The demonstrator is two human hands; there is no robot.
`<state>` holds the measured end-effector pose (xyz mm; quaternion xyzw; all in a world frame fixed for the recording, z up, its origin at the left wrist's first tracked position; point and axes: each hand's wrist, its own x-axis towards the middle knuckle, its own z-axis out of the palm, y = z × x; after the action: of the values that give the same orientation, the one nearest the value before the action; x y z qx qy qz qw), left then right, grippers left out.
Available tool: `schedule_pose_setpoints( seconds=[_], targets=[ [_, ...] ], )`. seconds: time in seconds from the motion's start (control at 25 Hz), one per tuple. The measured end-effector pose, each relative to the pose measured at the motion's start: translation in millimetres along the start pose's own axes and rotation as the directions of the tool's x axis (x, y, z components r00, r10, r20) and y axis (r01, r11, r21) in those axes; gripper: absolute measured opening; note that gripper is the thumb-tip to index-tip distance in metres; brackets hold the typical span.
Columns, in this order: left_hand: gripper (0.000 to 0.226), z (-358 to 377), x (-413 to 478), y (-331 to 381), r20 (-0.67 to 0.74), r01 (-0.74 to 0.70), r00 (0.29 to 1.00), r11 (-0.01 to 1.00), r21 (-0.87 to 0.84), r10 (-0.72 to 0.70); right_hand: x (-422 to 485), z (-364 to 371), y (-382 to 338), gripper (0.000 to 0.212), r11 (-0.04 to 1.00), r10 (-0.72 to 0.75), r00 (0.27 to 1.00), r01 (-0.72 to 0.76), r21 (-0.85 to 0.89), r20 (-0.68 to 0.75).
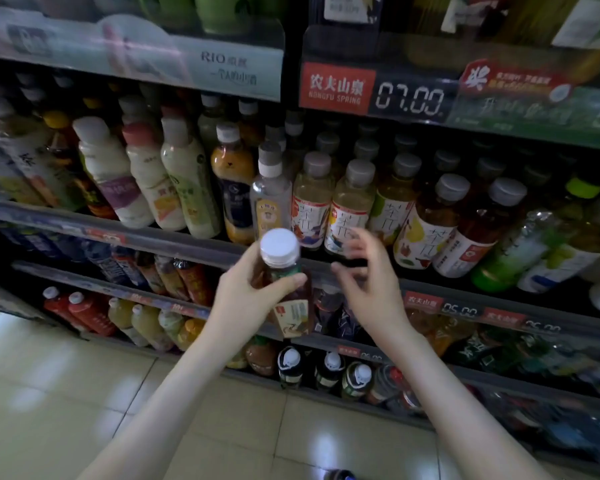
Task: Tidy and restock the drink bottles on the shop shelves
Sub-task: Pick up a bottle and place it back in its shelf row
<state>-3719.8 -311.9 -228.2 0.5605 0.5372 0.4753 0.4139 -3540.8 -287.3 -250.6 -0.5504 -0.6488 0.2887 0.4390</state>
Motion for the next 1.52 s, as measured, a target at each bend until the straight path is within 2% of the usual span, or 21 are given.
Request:
schedule_pose_setpoints(
  seconds=[0.08,0.16,0.32,0.4,0.52,0.64,0.76,0.92,1.0,1.16,1.24,1.32,1.44,1.52],
  targets=[
    [0.053,20.0,-14.3,-11.9,0.133,-0.035,0.991,0.994,0.101,0.022,-33.1,-10.4,-10.2,0.047,0.998,-0.059,0.978,0.050,0.049,0.201],
    [0.052,42.1,-32.7,-29.2,0.238,-0.082,0.970,0.982,0.172,0.040,-55.1,-25.0,-4.8,0.042,0.999,-0.037,0.957,0.040,-0.004,0.287],
    [0.055,103.8,-80.4,-95.4,0.365,-0.019,0.927,0.961,0.277,-0.087,-108.0,-43.4,50.3,0.037,0.930,0.205,0.901,-0.058,-0.362,0.383],
    [0.056,133.4,-109.0,-140.1,0.450,0.049,0.873,0.951,0.306,-0.190,-146.1,-43.4,89.5,0.036,0.880,0.324,0.858,-0.117,-0.461,0.399],
    [0.063,172.3,-156.9,-223.6,0.564,0.090,0.777,0.935,0.343,-0.281,-213.8,-32.2,168.4,0.040,0.785,0.527,0.746,-0.243,-0.570,0.408],
    [0.061,192.6,-203.9,-308.0,0.517,0.174,0.747,0.874,0.453,-0.417,-281.5,-5.8,253.2,0.042,0.740,0.633,0.664,-0.370,-0.562,0.397],
    [0.053,196.9,-246.9,-388.6,0.404,0.230,0.755,0.784,0.576,-0.517,-339.1,36.3,333.9,0.039,0.716,0.679,0.589,-0.402,-0.571,0.438],
    [0.049,202.6,-291.6,-479.1,0.388,0.167,0.733,0.701,0.693,-0.559,-402.2,99.9,436.4,0.041,0.714,0.687,0.530,-0.367,-0.597,0.497],
    [0.047,206.2,-307.1,-517.6,0.383,0.139,0.729,0.670,0.729,-0.567,-424.7,135.6,478.6,0.043,0.700,0.693,0.530,-0.334,-0.631,0.488],
    [0.052,215.7,-321.0,-575.1,0.330,0.122,0.725,0.584,0.803,-0.605,-461.5,187.0,549.2,0.051,0.682,0.656,0.539,-0.124,-0.720,0.528],
    [0.052,219.9,-321.3,-590.5,0.302,0.137,0.714,0.549,0.824,-0.632,-464.1,195.1,559.5,0.064,0.675,0.639,0.554,-0.072,-0.734,0.533],
    [0.053,222.8,-319.3,-591.0,0.289,0.137,0.703,0.523,0.841,-0.650,-459.8,194.4,554.8,0.064,0.630,0.668,0.536,-0.038,-0.776,0.516],
    [0.056,225.7,-307.7,-550.0,0.273,0.180,0.683,0.518,0.836,-0.678,-440.5,176.7,521.2,0.064,0.622,0.735,0.491,-0.214,-0.754,0.467],
    [0.059,228.3,-287.2,-493.6,0.281,0.194,0.699,0.552,0.811,-0.658,-404.7,137.4,468.9,0.060,0.658,0.714,0.570,-0.348,-0.668,0.406]
  ],
)
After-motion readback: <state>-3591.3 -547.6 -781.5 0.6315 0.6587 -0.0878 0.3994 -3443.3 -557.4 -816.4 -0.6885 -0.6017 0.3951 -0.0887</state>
